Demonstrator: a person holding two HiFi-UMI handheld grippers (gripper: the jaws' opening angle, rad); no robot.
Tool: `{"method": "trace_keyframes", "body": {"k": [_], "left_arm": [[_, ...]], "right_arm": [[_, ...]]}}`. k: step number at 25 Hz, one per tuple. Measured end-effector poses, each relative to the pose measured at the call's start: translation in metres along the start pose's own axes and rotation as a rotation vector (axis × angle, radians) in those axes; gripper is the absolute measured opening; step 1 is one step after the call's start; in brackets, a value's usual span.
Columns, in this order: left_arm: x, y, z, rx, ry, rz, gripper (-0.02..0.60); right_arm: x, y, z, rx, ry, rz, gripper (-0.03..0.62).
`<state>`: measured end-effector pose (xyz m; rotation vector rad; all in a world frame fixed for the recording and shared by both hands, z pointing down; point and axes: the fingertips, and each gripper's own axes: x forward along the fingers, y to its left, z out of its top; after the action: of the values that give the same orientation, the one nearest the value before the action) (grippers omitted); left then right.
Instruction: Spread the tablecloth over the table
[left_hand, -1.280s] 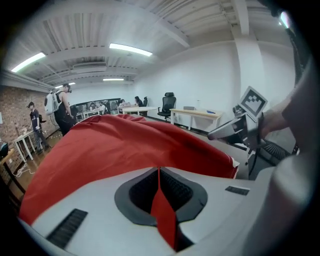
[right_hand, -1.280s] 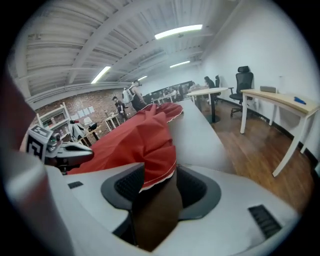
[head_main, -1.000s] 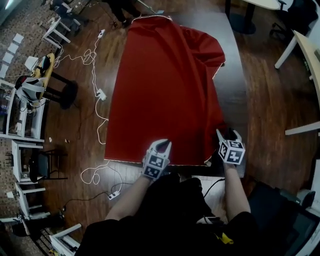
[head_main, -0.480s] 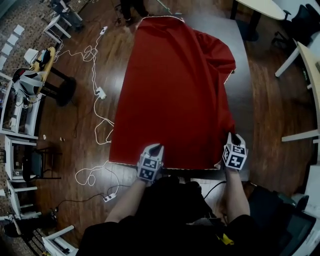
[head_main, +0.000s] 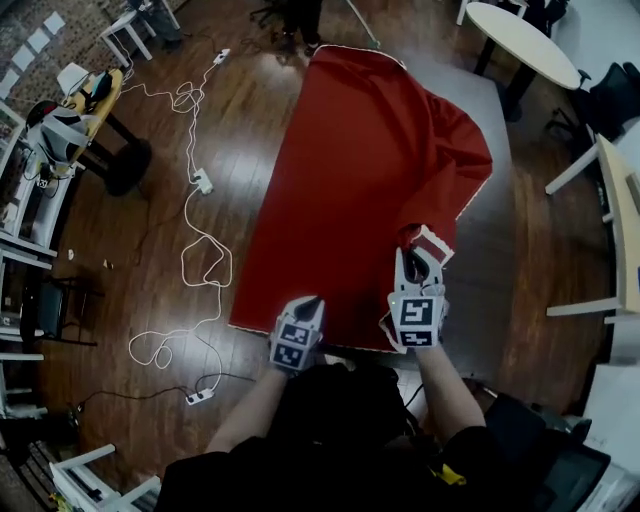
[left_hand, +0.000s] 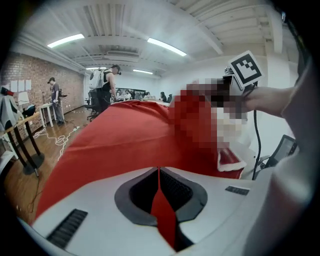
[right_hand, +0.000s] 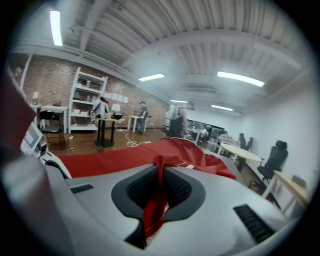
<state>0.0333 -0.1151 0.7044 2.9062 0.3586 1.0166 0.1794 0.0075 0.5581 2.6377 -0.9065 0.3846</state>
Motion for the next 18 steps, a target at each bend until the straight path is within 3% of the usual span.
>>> {"method": "trace_keyframes", "body": {"k": [4, 8, 10, 13, 15, 18], "left_arm": [[-0.027, 0.028, -0.015, -0.062, -0.001, 0.039, 0.014], [-0.053, 0.051, -0.029, -0.134, -0.004, 0.098, 0.014], [-0.064, 0.061, -0.038, -0.163, -0.004, 0.119, 0.014], [-0.071, 0.070, -0.052, -0.193, 0.010, 0.135, 0.014], [-0.070, 0.072, -0.056, -0.200, 0.017, 0.138, 0.014], [-0.070, 0.074, -0.055, -0.197, 0.014, 0.133, 0.014]], "right_arm": [[0.032, 0.110, 0.028, -0.280, -0.008, 0.222, 0.028], [0.062, 0.188, 0.000, -0.401, 0.118, 0.413, 0.029], [0.077, 0.212, -0.027, -0.417, 0.221, 0.465, 0.039], [0.087, 0.237, -0.069, -0.463, 0.348, 0.523, 0.104], [0.088, 0.243, -0.084, -0.491, 0.380, 0.546, 0.146], [0.087, 0.247, -0.088, -0.487, 0.385, 0.545, 0.153]]}}
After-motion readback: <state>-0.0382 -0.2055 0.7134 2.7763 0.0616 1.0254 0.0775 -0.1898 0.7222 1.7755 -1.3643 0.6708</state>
